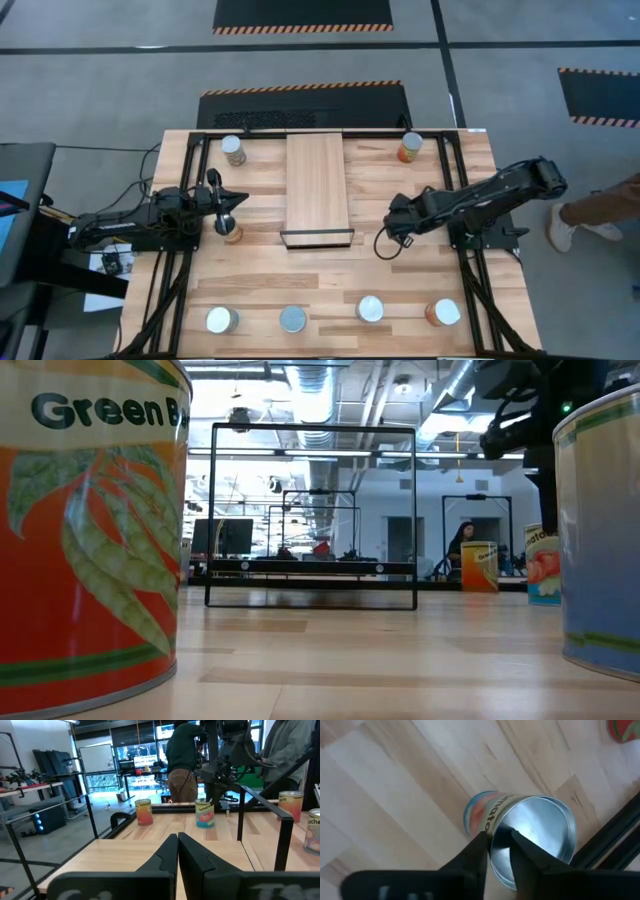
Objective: Pick and place cans onto a shelf
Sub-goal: Put the top canned tomatoes on the shelf
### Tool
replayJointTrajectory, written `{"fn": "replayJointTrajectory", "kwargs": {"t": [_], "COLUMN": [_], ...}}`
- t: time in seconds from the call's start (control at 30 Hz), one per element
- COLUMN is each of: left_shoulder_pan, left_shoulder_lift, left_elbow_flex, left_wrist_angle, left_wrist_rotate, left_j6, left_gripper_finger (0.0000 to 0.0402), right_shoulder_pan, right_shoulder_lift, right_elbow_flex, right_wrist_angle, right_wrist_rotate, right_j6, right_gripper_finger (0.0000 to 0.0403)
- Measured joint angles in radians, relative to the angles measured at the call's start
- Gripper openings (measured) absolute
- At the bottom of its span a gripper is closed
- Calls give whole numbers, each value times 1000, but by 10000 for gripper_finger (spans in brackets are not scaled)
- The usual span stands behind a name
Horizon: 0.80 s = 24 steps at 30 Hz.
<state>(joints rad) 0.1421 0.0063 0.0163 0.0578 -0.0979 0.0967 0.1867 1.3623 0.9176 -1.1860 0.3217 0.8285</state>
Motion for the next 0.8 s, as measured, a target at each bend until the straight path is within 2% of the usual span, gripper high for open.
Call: {"fn": "replayJointTrajectory", "kwargs": {"t": [0.2, 0.3, 0.5, 0.67, 0.8], "left_shoulder_pan": [0, 0, 0, 0, 0], "left_shoulder_lift": [0, 0, 0, 0, 0], "left_elbow_flex": [0, 0, 0, 0, 0], "left_wrist_angle": [5, 13, 15, 18, 21], "left_wrist_rotate": [0, 0, 0, -10, -22], "left_j6": [2, 4, 4, 4, 3], "left_gripper_finger": [4, 4, 4, 4, 4], "right_shoulder_pan": [-7, -21, -91, -222, -362], "right_shoulder_lift": [-29, -43, -47, -24, 70], "right_elbow_flex": [8, 55, 227, 416, 573], "right_wrist_angle": [16, 10, 20, 30, 50], "right_wrist_rotate": [-65, -79, -67, -43, -58], "right_j6": [-60, -80, -221, -313, -424], "right_gripper_finger": [9, 13, 7, 8, 10]}}
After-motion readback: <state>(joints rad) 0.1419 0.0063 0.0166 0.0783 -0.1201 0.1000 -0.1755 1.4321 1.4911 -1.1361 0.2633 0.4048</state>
